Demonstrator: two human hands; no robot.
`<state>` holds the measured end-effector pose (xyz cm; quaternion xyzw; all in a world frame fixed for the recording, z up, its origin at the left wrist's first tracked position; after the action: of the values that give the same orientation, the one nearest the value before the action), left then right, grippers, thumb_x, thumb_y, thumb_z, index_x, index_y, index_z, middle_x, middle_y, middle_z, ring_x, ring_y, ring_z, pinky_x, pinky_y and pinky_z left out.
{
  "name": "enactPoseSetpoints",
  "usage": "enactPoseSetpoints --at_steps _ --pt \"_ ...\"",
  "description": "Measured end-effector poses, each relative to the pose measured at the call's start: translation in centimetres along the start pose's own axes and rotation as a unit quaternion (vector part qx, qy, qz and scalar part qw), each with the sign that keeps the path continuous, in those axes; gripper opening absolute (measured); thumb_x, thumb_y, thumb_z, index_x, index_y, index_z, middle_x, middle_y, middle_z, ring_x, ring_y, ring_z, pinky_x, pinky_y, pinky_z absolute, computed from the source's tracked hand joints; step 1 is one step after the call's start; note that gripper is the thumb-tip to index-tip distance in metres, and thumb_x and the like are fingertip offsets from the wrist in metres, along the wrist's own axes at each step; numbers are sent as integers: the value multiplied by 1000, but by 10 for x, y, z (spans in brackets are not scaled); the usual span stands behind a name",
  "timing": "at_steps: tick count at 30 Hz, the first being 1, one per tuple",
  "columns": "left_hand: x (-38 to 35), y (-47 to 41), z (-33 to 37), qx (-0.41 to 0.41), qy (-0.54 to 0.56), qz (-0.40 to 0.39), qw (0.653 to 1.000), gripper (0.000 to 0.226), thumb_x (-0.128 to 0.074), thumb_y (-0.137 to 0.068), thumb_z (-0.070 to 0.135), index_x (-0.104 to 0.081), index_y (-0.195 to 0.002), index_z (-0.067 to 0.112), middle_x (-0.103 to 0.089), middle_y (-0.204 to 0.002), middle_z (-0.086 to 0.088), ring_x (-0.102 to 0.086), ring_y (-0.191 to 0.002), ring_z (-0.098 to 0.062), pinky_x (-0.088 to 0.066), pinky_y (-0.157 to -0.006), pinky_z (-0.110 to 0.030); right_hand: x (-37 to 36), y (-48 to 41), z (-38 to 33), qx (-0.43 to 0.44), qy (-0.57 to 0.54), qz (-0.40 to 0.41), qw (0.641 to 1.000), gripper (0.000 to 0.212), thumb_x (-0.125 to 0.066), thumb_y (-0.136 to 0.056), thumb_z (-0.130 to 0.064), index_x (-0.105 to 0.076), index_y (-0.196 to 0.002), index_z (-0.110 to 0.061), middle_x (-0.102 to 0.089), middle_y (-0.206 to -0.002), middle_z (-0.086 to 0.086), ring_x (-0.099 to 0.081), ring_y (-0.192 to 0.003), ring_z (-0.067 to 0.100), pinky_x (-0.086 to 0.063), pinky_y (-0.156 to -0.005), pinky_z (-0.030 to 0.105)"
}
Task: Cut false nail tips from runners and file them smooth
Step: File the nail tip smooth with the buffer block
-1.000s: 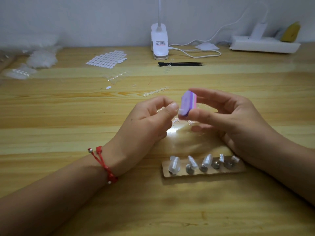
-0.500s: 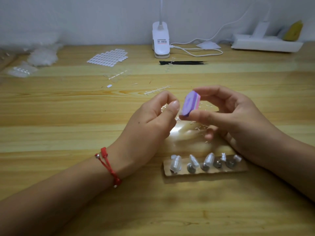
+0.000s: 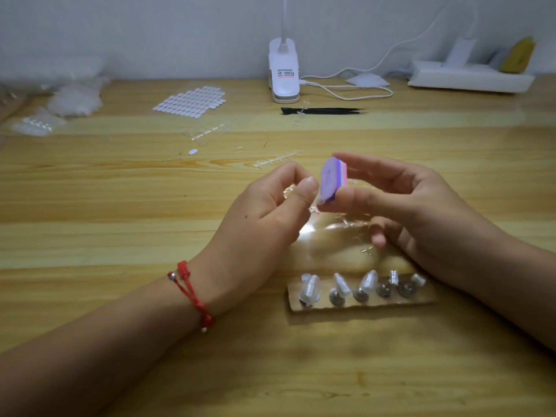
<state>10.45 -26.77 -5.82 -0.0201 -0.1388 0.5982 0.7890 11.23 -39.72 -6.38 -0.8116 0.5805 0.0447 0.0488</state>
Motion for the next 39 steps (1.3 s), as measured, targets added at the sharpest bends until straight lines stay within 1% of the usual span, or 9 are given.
enactPoseSetpoints --at_steps 6,10,14,16,21,24,28,32,39 --pt "2 -1 -1 3 8 7 1000 21 -44 -89 33 -45 -71 23 -31 -41 13 -26 -38 -4 -24 -41 -14 -1 0 0 4 -5 -5 1000 45 -84 -56 -18 -77 -100 -24 -75 -103 2 -74 -81 20 -39 -36 13" --pt "6 -1 -3 11 20 22 999 22 -45 -88 34 -44 -72 20 -29 -42 14 -23 -39 -5 -23 -41 -16 -9 1 0 -4 26 -47 999 48 -84 -59 -18 -75 -105 -28 -76 -92 9 -67 -56 8 -41 -37 13" --pt "2 -1 -2 4 12 11 1000 21 -45 -89 33 -44 -71 23 -31 -41 13 -25 -38 -3 -23 -41 -16 2 -1 0 -1 0 3 1000 52 -86 -54 -17 -75 -105 -25 -75 -105 2 -73 -82 27 -39 -35 13" --pt "6 -1 -3 8 19 24 1000 22 -45 -89 34 -43 -72 21 -31 -41 13 -25 -38 -3 -22 -41 -17 -4 0 0 -6 28 -21 999 54 -86 -56 -17 -75 -107 -29 -76 -101 4 -72 -71 33 -39 -35 13" --pt "3 0 -3 8 2 17 1000 21 -45 -88 36 -44 -69 27 -31 -42 13 -24 -40 -5 -21 -43 -22 1 -1 -1 5 10 0 1000 52 -84 -56 -18 -75 -106 -27 -75 -106 -1 -70 -74 26 -38 -35 12" --pt "6 -1 -4 13 9 28 999 22 -45 -88 36 -44 -71 21 -31 -42 13 -24 -40 -6 -21 -44 -22 -9 1 0 2 34 -51 998 49 -82 -59 -17 -75 -106 -31 -76 -97 2 -66 -58 10 -39 -35 12" --pt "6 0 -4 12 6 26 1000 21 -45 -88 35 -44 -71 22 -32 -41 14 -25 -39 -3 -22 -42 -18 1 -2 1 1 9 -8 1000 53 -86 -55 -17 -75 -105 -26 -74 -108 -2 -70 -77 24 -40 -36 14" --pt "7 -1 -3 12 4 29 1000 21 -45 -88 35 -45 -71 23 -32 -42 14 -25 -39 -3 -22 -42 -18 -6 -1 2 5 21 -44 999 51 -85 -58 -17 -75 -106 -30 -75 -101 4 -70 -64 11 -42 -38 14" --pt "8 0 -1 13 -4 43 999 25 -50 -94 33 -46 -73 21 -29 -45 13 -22 -37 -4 -20 -41 -19 -6 -1 2 17 26 -44 999 50 -85 -59 -18 -75 -107 -28 -76 -101 2 -73 -75 13 -46 -41 15"
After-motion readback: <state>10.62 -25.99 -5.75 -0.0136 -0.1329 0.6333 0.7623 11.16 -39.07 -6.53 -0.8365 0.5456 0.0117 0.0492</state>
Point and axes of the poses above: each hand's wrist, its own y-axis away from the middle knuckle, its own x-axis out of the back of the hand, z = x × y, the point moved 8 cm from there along -y, towards the middle knuckle
